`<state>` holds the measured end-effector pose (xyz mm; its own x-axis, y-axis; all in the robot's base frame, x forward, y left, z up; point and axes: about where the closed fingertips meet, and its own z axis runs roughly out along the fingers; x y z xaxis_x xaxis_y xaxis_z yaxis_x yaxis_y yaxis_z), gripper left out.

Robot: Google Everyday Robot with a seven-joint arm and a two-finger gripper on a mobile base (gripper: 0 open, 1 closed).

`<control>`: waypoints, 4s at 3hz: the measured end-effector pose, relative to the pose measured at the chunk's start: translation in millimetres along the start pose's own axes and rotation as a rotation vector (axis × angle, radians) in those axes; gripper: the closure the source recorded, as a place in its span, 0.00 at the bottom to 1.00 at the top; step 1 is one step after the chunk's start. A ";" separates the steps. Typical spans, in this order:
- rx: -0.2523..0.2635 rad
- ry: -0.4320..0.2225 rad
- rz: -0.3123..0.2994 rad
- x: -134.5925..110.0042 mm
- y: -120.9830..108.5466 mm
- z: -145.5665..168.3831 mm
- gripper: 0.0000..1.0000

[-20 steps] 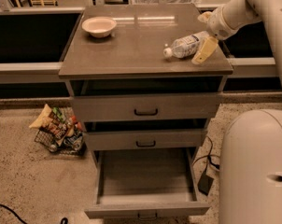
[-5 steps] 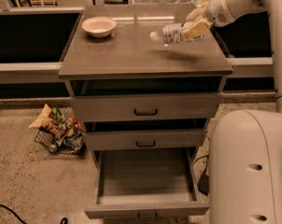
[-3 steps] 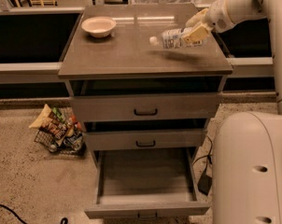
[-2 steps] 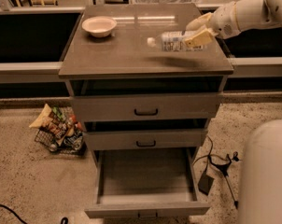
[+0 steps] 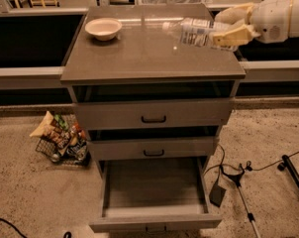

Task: Place blue plastic bottle into bottom drawer

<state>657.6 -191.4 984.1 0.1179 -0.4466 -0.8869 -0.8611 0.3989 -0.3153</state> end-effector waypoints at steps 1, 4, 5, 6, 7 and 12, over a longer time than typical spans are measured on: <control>-0.042 0.014 0.042 21.0 25.2 6.7 1.00; -0.080 -0.017 0.063 38.0 48.0 8.9 1.00; -0.125 -0.089 0.158 72.8 99.9 -1.1 1.00; -0.127 -0.112 0.273 103.9 145.4 -14.4 1.00; -0.119 -0.072 0.425 155.2 197.8 -23.0 1.00; -0.280 -0.047 0.617 363.8 317.3 122.7 1.00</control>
Offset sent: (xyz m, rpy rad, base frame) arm -0.0167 0.0045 -0.0267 0.0066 0.0542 0.0162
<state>487.9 -129.0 519.9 -0.4197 -0.1658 -0.8924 -0.8727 0.3441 0.3465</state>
